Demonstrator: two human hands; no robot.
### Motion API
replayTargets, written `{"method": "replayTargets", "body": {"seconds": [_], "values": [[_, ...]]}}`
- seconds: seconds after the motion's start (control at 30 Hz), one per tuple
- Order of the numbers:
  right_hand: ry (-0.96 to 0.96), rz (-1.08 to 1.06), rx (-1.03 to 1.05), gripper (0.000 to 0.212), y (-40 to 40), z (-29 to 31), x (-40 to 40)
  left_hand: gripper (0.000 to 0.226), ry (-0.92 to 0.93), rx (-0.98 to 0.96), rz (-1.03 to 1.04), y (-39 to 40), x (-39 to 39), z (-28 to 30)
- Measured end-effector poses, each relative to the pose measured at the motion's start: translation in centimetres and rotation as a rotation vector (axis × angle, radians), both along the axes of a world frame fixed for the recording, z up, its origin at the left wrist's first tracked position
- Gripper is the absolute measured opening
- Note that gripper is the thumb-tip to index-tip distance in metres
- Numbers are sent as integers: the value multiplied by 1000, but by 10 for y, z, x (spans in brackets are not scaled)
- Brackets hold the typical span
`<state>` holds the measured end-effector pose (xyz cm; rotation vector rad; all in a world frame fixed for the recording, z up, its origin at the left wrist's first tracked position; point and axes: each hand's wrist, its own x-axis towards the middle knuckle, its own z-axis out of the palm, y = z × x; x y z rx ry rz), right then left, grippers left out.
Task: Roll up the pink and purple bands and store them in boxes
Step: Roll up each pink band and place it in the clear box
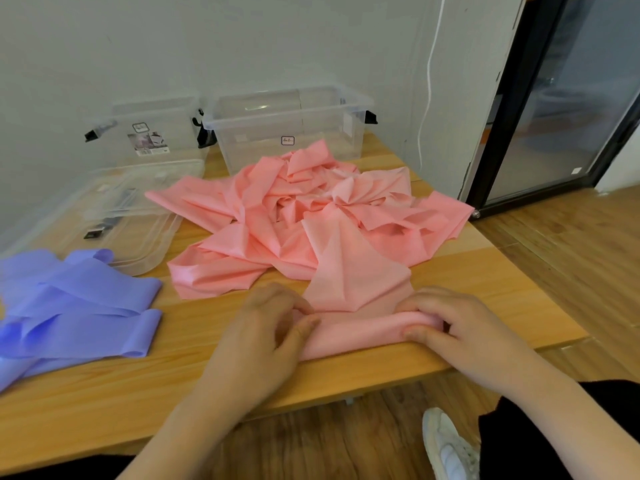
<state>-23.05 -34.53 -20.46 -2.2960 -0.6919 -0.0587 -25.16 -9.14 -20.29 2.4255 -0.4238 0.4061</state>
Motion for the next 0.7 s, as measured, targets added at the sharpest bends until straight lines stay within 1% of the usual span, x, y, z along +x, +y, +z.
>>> {"method": "replayTargets", "body": {"seconds": [0.07,0.13,0.17,0.23,0.3,0.37,0.47,0.53,0.6,0.63,0.7], "values": [[-34,23,-24,13,-2,1,1,11,36,-107,162,-1,7,5],[-55,39,-24,18,-1,2,2,9,166,-198,284,-2,19,10],[-52,43,-13,20,-2,2,3,8,245,-220,301,-4,26,13],[-42,39,2,23,-2,2,4,4,360,-233,278,-9,38,20],[-41,34,4,25,-2,1,4,9,406,-229,233,-16,48,24],[-45,38,1,23,-2,1,4,13,425,-267,212,-21,54,27],[-47,45,3,17,-3,1,3,14,442,-380,224,-25,59,28],[-52,48,8,16,-3,0,2,11,497,-424,207,-26,60,29],[-57,48,14,15,-3,-1,1,9,547,-525,161,-25,60,31],[-57,47,17,15,-3,-1,1,10,552,-584,145,-25,61,32],[-57,43,23,14,-3,-1,0,16,504,-681,168,-21,63,31]]}}
